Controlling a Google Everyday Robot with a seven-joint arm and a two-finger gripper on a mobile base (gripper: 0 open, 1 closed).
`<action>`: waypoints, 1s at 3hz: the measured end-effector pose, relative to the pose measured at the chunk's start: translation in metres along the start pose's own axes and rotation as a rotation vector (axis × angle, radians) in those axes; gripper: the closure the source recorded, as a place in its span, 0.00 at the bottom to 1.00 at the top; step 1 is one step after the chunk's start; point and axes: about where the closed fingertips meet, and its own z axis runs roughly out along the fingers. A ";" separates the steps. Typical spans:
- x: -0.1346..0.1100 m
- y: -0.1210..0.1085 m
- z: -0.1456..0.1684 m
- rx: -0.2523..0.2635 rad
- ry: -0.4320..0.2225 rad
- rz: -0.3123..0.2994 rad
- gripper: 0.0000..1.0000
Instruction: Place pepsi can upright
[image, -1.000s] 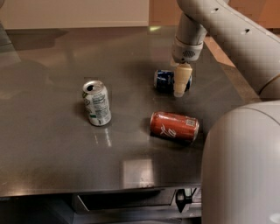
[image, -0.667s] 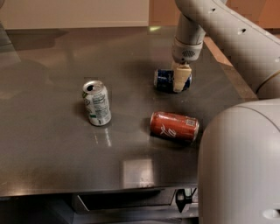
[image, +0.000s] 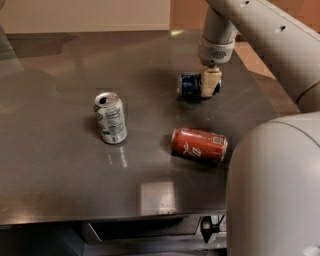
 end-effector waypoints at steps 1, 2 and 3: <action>0.004 -0.002 -0.022 0.067 0.013 -0.071 1.00; 0.009 -0.001 -0.048 0.171 0.032 -0.202 1.00; 0.007 0.005 -0.068 0.283 0.063 -0.389 1.00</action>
Offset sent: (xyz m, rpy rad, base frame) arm -0.0203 -0.0153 0.0831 -0.1088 -0.3425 0.3888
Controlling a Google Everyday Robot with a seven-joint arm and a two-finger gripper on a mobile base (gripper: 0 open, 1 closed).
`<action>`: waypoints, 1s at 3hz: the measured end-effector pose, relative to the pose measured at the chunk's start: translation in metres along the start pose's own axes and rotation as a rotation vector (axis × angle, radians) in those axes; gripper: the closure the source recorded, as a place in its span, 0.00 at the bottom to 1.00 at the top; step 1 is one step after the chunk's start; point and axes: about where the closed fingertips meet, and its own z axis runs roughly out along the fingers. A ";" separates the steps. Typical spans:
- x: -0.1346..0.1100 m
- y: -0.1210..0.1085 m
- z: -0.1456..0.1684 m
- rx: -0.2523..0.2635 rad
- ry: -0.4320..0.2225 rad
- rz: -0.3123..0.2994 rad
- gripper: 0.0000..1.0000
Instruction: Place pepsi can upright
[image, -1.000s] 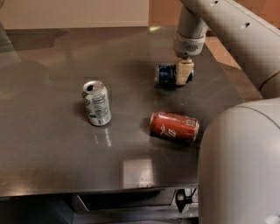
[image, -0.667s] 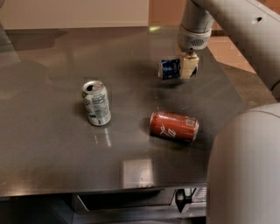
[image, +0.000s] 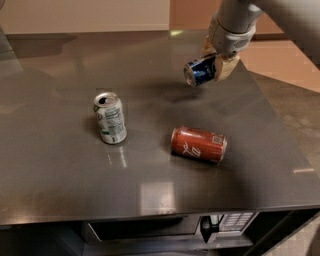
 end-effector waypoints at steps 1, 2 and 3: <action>-0.007 -0.001 -0.010 0.096 0.035 -0.196 1.00; -0.014 -0.001 -0.014 0.186 0.061 -0.363 1.00; -0.017 0.005 -0.019 0.286 0.122 -0.509 1.00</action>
Offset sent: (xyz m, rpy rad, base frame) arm -0.0146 0.0227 0.0176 -0.2011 -0.3676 0.5331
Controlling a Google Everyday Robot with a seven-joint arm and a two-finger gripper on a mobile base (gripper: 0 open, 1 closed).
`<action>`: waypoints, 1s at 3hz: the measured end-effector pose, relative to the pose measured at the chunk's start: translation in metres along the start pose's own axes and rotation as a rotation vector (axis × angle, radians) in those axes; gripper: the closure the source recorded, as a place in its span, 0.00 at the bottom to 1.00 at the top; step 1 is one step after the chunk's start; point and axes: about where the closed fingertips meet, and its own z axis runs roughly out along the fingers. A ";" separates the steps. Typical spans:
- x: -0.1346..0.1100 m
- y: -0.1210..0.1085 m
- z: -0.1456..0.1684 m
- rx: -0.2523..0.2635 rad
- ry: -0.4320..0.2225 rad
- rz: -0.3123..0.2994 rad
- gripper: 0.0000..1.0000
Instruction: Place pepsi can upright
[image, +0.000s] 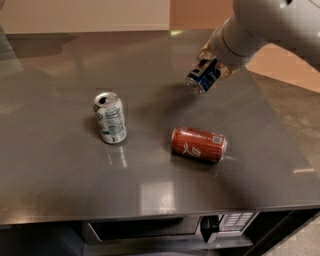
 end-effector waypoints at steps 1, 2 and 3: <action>0.005 -0.012 0.002 0.062 0.031 -0.020 1.00; 0.005 -0.013 0.002 0.062 0.031 -0.018 1.00; 0.006 -0.013 0.000 0.074 0.025 -0.036 1.00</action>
Offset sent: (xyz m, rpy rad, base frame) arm 0.0084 0.0056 0.0046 0.0078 -0.0607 0.0291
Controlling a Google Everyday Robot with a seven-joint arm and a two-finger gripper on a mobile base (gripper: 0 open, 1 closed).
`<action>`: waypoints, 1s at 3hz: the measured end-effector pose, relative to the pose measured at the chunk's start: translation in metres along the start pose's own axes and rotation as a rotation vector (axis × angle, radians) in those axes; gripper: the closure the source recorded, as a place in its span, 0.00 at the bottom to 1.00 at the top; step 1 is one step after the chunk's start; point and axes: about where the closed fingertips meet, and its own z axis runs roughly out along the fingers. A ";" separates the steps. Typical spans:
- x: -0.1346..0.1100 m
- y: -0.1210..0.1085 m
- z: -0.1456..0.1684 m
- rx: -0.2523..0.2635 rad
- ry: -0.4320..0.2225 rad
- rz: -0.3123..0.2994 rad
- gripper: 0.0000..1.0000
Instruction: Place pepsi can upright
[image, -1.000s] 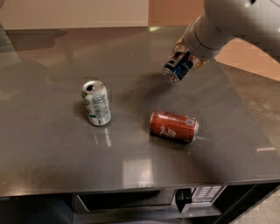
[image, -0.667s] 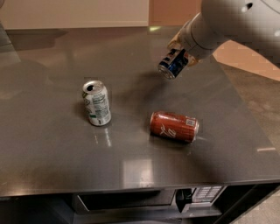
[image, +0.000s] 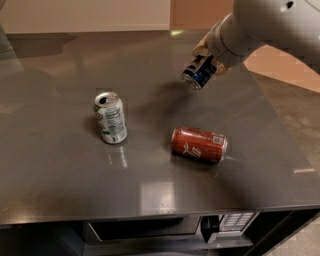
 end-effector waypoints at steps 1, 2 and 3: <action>0.009 -0.005 0.000 0.059 0.017 -0.079 1.00; 0.023 -0.010 0.006 0.127 0.068 -0.227 1.00; 0.028 -0.014 0.013 0.216 0.109 -0.336 1.00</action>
Offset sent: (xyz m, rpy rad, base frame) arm 0.0411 -0.0088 0.0213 -0.2189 -0.3255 0.3388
